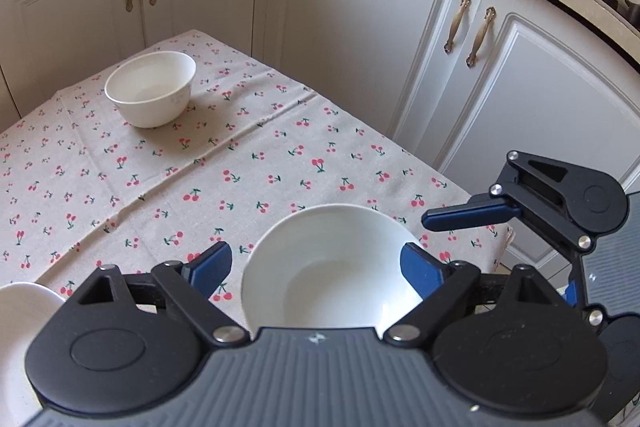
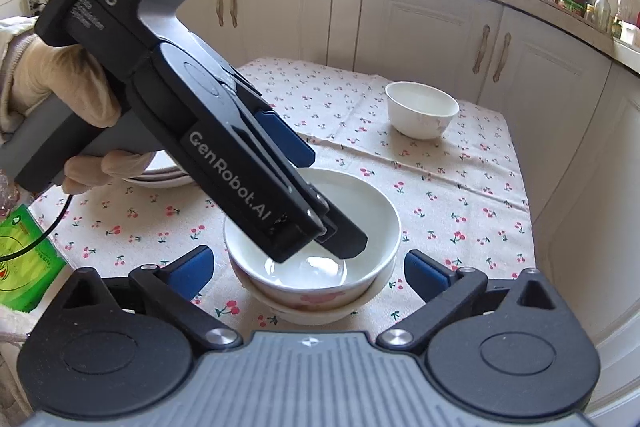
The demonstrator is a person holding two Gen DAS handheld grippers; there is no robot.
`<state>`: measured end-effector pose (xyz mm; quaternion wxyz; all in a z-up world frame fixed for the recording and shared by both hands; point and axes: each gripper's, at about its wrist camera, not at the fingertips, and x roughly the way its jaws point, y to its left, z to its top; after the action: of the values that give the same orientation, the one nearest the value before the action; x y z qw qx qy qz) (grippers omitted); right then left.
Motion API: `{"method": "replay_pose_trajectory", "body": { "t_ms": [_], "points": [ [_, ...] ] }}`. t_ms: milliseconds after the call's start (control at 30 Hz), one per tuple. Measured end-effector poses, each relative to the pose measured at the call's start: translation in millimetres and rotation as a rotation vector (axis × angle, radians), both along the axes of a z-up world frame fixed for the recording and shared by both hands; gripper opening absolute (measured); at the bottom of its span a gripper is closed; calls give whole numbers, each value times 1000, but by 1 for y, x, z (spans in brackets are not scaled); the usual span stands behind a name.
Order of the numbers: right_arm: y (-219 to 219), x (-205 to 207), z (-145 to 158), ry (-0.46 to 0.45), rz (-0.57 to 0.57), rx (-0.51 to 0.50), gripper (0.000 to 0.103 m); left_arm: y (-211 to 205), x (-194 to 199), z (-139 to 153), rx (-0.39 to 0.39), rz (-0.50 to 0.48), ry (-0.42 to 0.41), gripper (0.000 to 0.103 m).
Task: Organize plates and bowls
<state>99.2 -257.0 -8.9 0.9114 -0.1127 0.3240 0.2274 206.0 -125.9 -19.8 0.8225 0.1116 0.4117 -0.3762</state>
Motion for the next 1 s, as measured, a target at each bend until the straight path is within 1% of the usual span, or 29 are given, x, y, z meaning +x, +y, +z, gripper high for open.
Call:
{"method": "replay_pose_trajectory", "body": {
  "t_ms": [133, 233, 400, 567, 733, 833, 1000],
  "points": [
    [1, -2, 3, -18, 12, 5, 103, 6, 1, 6, -3, 18, -19, 92],
    [2, -1, 2, -12, 27, 18, 103, 11, 2, 8, -6, 30, -27, 93],
    [4, 1, -3, 6, 29, 7, 103, 18, 5, 11, -10, 43, -33, 93],
    [-2, 8, 8, -25, 29, -9, 103, 22, 16, 20, -10, 48, -70, 93],
    [-15, 29, 23, -70, 10, -39, 103, 24, 42, 28, -6, 71, -104, 93],
    [-26, 49, 29, -83, -11, -46, 103, 25, 63, 30, -10, 90, -100, 93],
    [-42, 90, 36, -90, -30, -41, 103, 22, 98, 31, -3, 111, -127, 94]
  ]
}}
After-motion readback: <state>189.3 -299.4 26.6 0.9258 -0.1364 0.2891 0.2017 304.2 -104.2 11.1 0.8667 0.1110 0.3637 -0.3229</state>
